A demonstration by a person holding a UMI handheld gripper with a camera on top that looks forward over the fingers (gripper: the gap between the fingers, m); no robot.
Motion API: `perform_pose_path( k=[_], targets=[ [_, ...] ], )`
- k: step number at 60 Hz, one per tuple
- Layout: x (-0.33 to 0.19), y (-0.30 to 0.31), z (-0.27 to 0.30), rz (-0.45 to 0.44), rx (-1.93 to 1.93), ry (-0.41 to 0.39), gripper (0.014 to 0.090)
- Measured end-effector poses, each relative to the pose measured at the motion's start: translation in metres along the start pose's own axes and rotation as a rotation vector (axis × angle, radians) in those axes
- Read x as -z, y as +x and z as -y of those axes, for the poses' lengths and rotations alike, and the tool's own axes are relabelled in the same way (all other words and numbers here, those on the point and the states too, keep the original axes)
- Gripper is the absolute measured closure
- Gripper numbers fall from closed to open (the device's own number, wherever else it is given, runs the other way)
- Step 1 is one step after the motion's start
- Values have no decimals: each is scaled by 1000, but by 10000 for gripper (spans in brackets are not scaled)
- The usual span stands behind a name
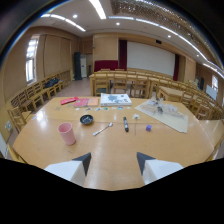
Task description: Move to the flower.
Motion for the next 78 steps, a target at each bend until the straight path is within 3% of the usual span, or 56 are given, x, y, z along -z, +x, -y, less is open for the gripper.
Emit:
perform_pose_path(
  k=[11,12,17,36,45,58,78],
  targets=[
    [14,-6,29,-2,16,-22,182],
    [7,2,6,-2,18,-18,183],
    [9,3,11,-12,28,-24,180],
    [-34,57,7,-54,29,-38,184],
    [-87,84,23,-55,11,-35,184],
    [-200,117,62,-36,5,-34,182],
    [-347,154,69,-15,-38,-114,183]
  ],
)
